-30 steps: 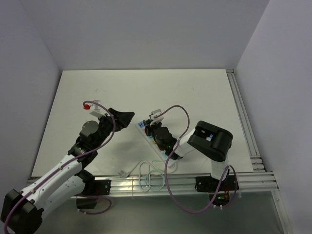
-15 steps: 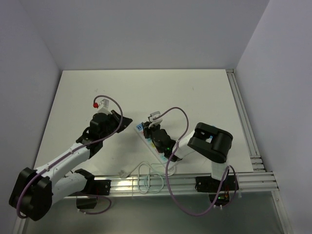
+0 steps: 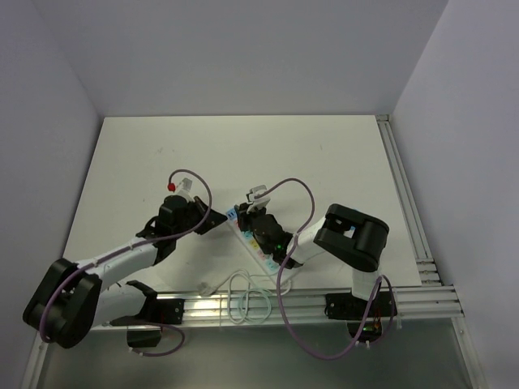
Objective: Insert the plug
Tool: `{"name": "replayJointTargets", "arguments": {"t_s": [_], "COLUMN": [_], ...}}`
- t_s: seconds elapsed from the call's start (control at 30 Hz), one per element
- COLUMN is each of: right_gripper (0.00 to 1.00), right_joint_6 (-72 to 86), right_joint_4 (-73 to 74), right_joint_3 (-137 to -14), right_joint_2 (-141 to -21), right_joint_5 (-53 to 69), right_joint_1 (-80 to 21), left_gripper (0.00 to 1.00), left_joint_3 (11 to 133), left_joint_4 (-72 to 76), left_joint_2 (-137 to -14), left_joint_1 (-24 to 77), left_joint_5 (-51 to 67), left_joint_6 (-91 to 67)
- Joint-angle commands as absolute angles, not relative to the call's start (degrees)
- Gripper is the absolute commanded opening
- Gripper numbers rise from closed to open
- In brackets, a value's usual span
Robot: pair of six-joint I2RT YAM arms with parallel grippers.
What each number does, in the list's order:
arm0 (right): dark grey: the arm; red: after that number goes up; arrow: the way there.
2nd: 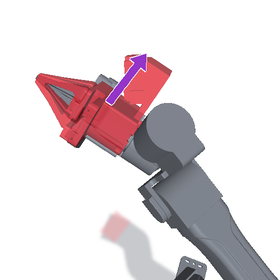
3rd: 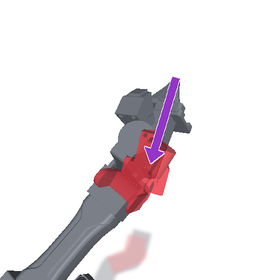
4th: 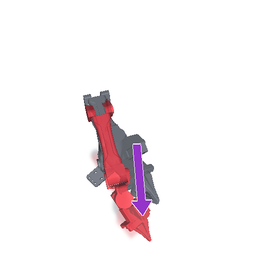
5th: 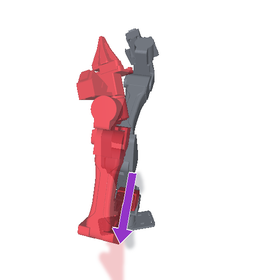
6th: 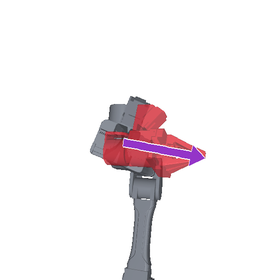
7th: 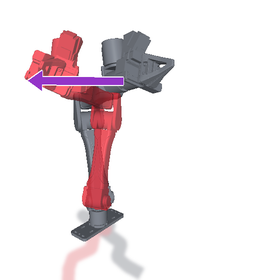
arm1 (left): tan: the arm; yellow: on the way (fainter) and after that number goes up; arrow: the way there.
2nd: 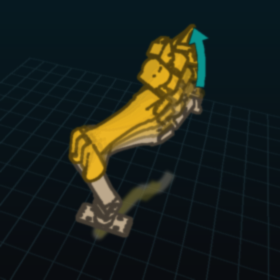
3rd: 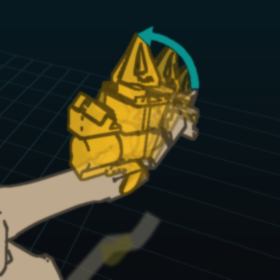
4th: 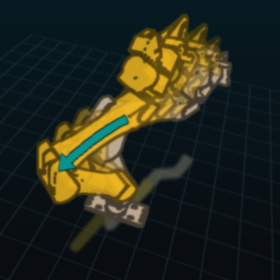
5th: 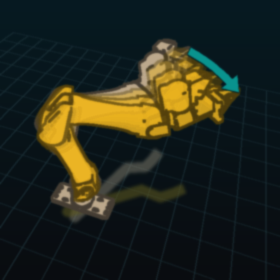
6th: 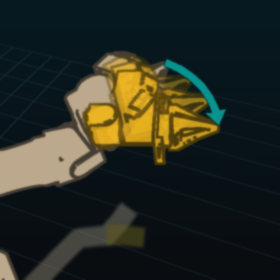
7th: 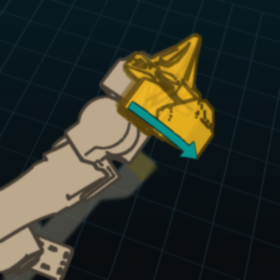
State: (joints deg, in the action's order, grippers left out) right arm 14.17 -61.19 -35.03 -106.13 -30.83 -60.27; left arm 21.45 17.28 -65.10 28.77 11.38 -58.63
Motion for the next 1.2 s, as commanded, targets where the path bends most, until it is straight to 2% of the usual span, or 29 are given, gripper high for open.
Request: {"name": "replayJointTargets", "arguments": {"t_s": [0.0, 0.37, 0.53, 0.87, 1.17], "right_gripper": [0.00, 0.00, 0.00, 0.00, 0.00], "right_joint_6": [14.4, 14.2, 14.4, 14.8, 17.3], "right_joint_4": [-41.0, -39.6, -38.9, -37.7, -37.2], "right_joint_3": [-31.3, -32.3, -32.5, -33.0, -31.8], "right_joint_2": [-110.1, -109.7, -109.6, -108.6, -107.9], "right_joint_5": [-29.3, -29.4, -29.7, -28.6, -26.4], "right_joint_1": [-61.6, -62.0, -62.0, -62.1, -62.5], "left_gripper": [0.00, 0.01, 0.00, 0.00, 0.00], "left_joint_3": [23.1, 22.3, 25.4, 25.8, 24.9], "left_joint_4": [18.5, 28.4, 22.9, 23.0, 24.7], "left_joint_2": [-70.5, -75.9, -76.9, -88.2, -91.4], "left_joint_1": [29.8, 30.8, 30.8, 31.3, 31.0], "left_joint_5": [13.9, 16.1, 13.7, 13.1, 11.5], "left_joint_6": [-60.4, -60.7, -58.4, -61.8, -63.7]}}
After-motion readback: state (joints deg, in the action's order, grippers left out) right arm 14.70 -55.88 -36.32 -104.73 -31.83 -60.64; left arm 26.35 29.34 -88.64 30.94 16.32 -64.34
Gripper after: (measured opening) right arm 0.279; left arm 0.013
